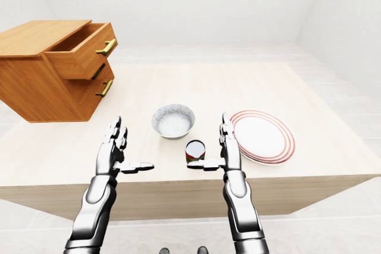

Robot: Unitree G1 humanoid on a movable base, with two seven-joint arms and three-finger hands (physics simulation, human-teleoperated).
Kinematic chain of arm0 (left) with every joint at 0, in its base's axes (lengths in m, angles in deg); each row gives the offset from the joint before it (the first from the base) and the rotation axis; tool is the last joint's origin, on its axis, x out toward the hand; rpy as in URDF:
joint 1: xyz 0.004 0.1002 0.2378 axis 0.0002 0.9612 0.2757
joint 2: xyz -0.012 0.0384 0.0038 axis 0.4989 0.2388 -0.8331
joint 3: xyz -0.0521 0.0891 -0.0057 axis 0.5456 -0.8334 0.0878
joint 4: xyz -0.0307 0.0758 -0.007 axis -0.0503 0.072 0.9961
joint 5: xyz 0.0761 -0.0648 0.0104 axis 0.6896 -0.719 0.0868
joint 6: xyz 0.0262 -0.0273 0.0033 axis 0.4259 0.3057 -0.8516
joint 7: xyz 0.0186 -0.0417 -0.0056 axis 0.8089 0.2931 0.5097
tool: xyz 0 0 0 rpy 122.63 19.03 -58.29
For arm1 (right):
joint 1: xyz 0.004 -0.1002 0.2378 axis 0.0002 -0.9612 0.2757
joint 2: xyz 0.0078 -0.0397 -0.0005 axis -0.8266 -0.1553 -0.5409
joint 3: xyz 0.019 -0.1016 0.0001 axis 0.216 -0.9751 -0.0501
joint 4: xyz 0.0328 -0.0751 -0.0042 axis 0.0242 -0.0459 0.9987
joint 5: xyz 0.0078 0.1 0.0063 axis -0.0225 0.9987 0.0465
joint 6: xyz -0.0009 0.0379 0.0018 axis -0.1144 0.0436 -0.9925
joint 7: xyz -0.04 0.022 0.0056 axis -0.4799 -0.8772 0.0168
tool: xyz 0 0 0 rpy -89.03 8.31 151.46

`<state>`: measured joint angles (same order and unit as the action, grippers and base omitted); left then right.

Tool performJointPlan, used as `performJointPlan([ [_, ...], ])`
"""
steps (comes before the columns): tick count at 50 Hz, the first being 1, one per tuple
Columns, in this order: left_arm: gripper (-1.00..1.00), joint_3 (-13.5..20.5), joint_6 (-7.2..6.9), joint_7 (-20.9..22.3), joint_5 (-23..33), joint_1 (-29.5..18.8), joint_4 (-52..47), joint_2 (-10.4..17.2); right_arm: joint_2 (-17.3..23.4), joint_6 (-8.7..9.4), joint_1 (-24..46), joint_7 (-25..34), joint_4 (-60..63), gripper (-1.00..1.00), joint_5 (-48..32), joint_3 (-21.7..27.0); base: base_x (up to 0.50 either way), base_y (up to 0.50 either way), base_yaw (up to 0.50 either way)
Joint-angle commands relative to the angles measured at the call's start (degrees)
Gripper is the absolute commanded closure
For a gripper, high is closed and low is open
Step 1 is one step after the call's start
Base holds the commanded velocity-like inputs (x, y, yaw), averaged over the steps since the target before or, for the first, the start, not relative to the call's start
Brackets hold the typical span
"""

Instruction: Put the bowl on the plate.

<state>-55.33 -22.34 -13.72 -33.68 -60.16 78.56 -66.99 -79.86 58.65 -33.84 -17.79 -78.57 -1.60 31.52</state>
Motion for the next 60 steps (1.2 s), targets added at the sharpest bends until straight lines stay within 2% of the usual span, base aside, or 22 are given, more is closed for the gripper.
performJointPlan([
  [1, -1.00, 0.29, -2.75, 2.43, 0.25, 2.11, -3.76, 1.26, 2.29, 0.52, 0.46, -0.31, -1.41, -1.00, 2.75, -0.34, 0.00, 0.00, 0.00],
  [4, -1.00, 0.42, -4.25, 2.26, 0.64, 2.59, -6.42, 1.35, 0.82, 1.84, -0.10, 1.37, 0.26, -1.00, 1.66, 1.59, 0.00, 0.00, 0.00],
  [9, -1.00, 1.13, -5.70, 2.36, 0.41, 2.00, -7.57, 1.46, -0.38, 3.45, -1.57, 4.35, 3.24, -1.00, 1.03, 3.24, 0.00, 0.00, 0.00],
  [19, -1.00, 2.88, -5.70, 3.58, -1.64, 4.25, -14.53, 1.71, -1.56, 6.17, -3.53, 6.67, 8.89, -1.00, -0.04, 4.37, 0.00, -0.29, 0.00],
  [29, -1.00, 4.22, -5.70, 4.33, -2.48, 5.16, -17.19, 1.70, -2.12, 5.61, -3.92, 6.55, 9.76, -1.00, -2.06, 4.38, 0.00, -0.50, 0.00],
  [38, -1.00, 4.83, -5.70, 4.67, -2.60, 5.20, -16.61, 1.72, -2.23, 6.17, -4.19, 7.19, 11.38, -1.00, -1.84, 4.79, 0.00, -0.50, 0.00],
  [47, -1.00, 7.42, -5.70, 5.87, -4.79, 5.83, -20.53, 2.27, -2.20, 6.17, -4.37, 7.60, 11.69, -1.00, -1.57, 5.32, 0.00, -0.50, 0.00],
  [53, -1.00, 6.68, -5.70, 6.05, -3.55, 6.09, -18.68, 1.78, -2.30, 6.17, -4.18, 7.64, 11.48, -1.00, -1.56, 5.47, 0.00, -0.50, 0.00],
  [55, -1.00, 6.70, -5.70, 6.74, -3.40, 6.50, -15.06, 1.51, -2.37, 6.17, -4.04, 7.65, 10.39, -1.00, -1.84, 5.24, 0.00, -0.50, 0.00],
  [57, -1.00, 6.96, -5.70, 6.39, -3.97, 6.04, -18.76, 1.99, -2.42, 5.75, -4.14, 7.59, 10.16, -1.00, -1.97, 5.15, 0.00, -0.50, 0.00],
  [60, -1.00, 7.57, -5.70, 6.37, -4.31, 5.82, -19.35, 2.12, -2.38, 6.17, -4.25, 7.56, 11.30, -1.00, -1.89, 5.15, 0.00, -0.49, 0.00],
])
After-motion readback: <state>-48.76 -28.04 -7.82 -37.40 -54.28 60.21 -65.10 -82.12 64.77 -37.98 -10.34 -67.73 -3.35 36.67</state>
